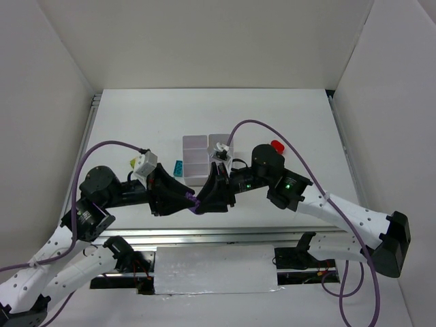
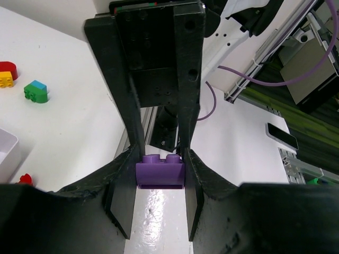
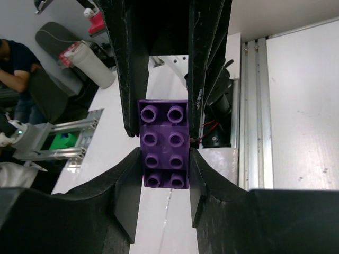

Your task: Sort the legos into containers by color

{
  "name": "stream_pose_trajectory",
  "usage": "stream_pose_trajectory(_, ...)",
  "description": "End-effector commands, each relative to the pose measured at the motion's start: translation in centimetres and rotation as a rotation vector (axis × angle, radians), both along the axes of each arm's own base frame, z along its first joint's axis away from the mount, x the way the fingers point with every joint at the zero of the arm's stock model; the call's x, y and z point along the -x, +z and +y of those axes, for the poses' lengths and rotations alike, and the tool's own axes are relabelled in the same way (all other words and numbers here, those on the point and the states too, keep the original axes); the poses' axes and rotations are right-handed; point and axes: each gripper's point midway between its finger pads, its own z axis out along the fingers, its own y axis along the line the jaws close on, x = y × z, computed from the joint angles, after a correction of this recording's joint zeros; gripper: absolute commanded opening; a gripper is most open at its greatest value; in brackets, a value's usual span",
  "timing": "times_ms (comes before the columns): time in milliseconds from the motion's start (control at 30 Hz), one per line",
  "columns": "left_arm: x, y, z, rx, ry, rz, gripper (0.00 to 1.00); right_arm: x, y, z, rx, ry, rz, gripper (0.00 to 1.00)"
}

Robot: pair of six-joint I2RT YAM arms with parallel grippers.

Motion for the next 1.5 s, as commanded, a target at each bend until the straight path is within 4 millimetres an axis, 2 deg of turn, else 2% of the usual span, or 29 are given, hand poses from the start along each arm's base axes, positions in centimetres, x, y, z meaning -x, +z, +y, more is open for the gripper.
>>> stream_pose_trajectory(0, -0.5, 1.3, -0.2, 0.042, 0.019, -0.034, 0.0, 0.5, 1.1, 0.1, -0.05, 0.024, -0.038, 0.37)
stream_pose_trajectory(67, -1.1, 1.3, -0.2, 0.042, 0.045, -0.032, 0.0, 0.3, 0.9, 0.2, -0.045, 0.014, -0.033, 0.37)
stream_pose_trajectory(167, -1.5, 1.4, -0.1, 0.043, 0.068, -0.029, 0.0, 0.3, 0.7, 0.3, -0.042, 0.013, -0.026, 0.21)
stream_pose_trajectory(200, -1.6, 1.5, -0.1, 0.044, 0.074, -0.033, 0.0, 0.2, 0.7, 0.3, -0.044, 0.01, -0.025, 0.06)
stream_pose_trajectory(233, -1.9, 1.6, -0.1, 0.043, 0.087, -0.033, 0.0, 0.2, 0.6, 0.3, -0.044, 0.007, -0.024, 0.0)
stream_pose_trajectory(300, -2.4, 1.6, -0.1, 0.037, 0.111, -0.031, 0.0, 0.2, 0.6, 0.3, -0.042, 0.0, -0.021, 0.0)
stream_pose_trajectory(333, -2.6, 1.2, 0.0, 0.022, 0.123, -0.019, 0.05, 0.0, 0.5, 0.3, -0.04, -0.004, -0.021, 0.0)
stream_pose_trajectory(367, -3.2, 1.3, 0.1, 0.018, 0.159, -0.019, 0.12, -0.1, 0.3, 0.3, -0.035, -0.015, -0.023, 0.0)
stream_pose_trajectory(433, -3.8, 0.8, 0.3, -0.001, 0.195, 0.004, 0.48, -0.3, 0.0, 0.3, -0.026, -0.027, -0.024, 0.0)
stream_pose_trajectory(467, -4.7, 0.9, 0.7, 0.0, 0.252, 0.014, 0.85, -0.5, -0.4, 0.3, -0.01, -0.039, -0.021, 0.0)
stream_pose_trajectory(500, -5.1, 0.7, 0.9, -0.004, 0.28, 0.027, 0.98, -0.6, -0.6, 0.4, -0.001, -0.043, -0.02, 0.0)
stream_pose_trajectory(600, -6.9, 0.8, 1.7, -0.012, 0.398, 0.055, 1.0, -1.8, -1.7, 0.7, 0.037, -0.098, -0.016, 0.0)
stream_pose_trajectory(633, -7.5, 0.1, 2.0, -0.039, 0.438, 0.085, 0.99, -2.2, -2.0, 0.7, 0.046, -0.121, -0.017, 0.0)
stream_pose_trajectory(667, -8.7, 0.6, 2.9, -0.036, 0.528, 0.094, 0.99, -2.8, -2.6, 0.8, 0.065, -0.146, -0.008, 0.0)
stream_pose_trajectory(733, -10.1, 0.2, 4.2, -0.063, 0.639, 0.131, 0.99, -4.4, -3.1, 0.8, 0.086, -0.226, 0.011, 0.0)
stream_pose_trajectory(800, -11.4, -0.4, 6.2, -0.108, 0.783, 0.166, 1.0, -5.8, -3.7, 0.5, 0.113, -0.286, 0.033, 0.0)
stream_pose_trajectory(900, -12.4, -1.6, 9.4, -0.179, 0.969, 0.217, 0.99, -8.7, -4.9, 0.0, 0.186, -0.434, 0.058, 0.0)
stream_pose_trajectory(1000, -12.1, -1.9, 12.3, -0.222, 1.093, 0.221, 0.99, -12.4, -6.3, -0.9, 0.298, -0.641, 0.077, 0.0)
stream_pose_trajectory(1033, -11.8, -2.2, 13.6, -0.244, 1.139, 0.219, 1.0, -14.9, -7.3, -1.9, 0.383, -0.793, 0.087, 0.0)
stream_pose_trajectory(1100, -11.6, -2.6, 14.8, -0.277, 1.179, 0.204, 1.0, -17.7, -8.4, -3.4, 0.469, -0.976, 0.141, 0.0)
stream_pose_trajectory(1133, -11.4, -2.9, 15.3, -0.294, 1.195, 0.199, 0.99, -19.6, -9.7, -4.7, 0.573, -1.098, 0.143, 0.0)
stream_pose_trajectory(1200, -11.0, -3.9, 16.7, -0.345, 1.242, 0.192, 1.0, -21.4, -11.2, -5.3, 0.681, -1.185, 0.15, 0.0)
stream_pose_trajectory(1267, -10.7, -4.7, 17.5, -0.374, 1.265, 0.19, 1.0, -22.9, -11.8, -6.2, 0.737, -1.283, 0.123, 0.0)
stream_pose_trajectory(1300, -10.7, -5.5, 17.9, -0.394, 1.28, 0.192, 1.0, -23.5, -13.0, -6.3, 0.785, -1.303, 0.113, 0.0)
stream_pose_trajectory(1333, -10.6, -5.9, 18.1, -0.401, 1.286, 0.191, 1.0, -24.5, -12.4, -7.0, 0.795, -1.364, 0.087, 0.0)
stream_pose_trajectory(1467, -10.5, -7.9, 18.7, -0.406, 1.318, 0.203, 0.99, -26.9, -13.0, -7.9, 0.856, -1.446, 0.053, 0.0)
